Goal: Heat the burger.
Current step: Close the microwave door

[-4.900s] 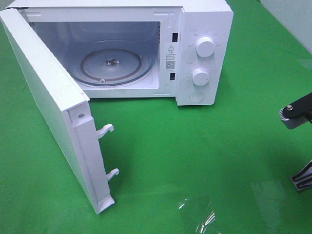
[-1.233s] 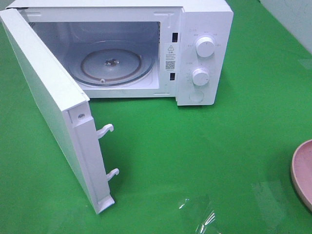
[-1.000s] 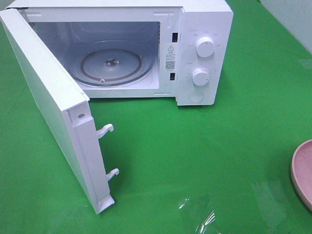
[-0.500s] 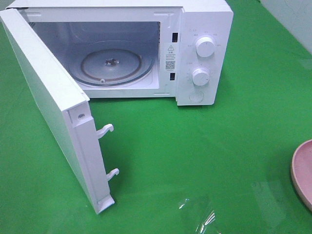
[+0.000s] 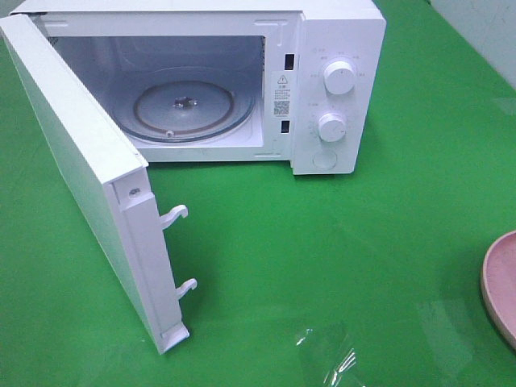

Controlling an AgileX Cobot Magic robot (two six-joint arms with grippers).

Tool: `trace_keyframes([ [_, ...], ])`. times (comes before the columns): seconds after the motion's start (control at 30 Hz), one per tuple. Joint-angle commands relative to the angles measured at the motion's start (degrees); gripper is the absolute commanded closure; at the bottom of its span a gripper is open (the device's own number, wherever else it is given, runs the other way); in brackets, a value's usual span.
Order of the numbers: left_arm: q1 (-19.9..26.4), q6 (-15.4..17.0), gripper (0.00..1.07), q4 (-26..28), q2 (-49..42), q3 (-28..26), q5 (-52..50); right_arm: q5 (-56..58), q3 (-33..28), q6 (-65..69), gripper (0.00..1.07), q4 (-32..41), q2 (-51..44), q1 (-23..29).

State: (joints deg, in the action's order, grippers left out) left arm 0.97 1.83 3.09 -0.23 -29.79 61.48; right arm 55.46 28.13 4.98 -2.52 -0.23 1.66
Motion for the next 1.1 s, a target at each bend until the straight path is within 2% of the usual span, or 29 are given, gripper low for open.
trace_keyframes([
  [0.03, 0.11, 0.06, 0.08, 0.11, -0.34, 0.17, -0.40, -0.40, -0.11, -0.52, 0.31, 0.23, -1.49, -0.17],
  [1.1, 0.11, 0.06, 0.08, 0.11, -0.34, 0.17, -0.40, -0.40, -0.11, -0.52, 0.31, 0.23, -1.49, -0.17],
])
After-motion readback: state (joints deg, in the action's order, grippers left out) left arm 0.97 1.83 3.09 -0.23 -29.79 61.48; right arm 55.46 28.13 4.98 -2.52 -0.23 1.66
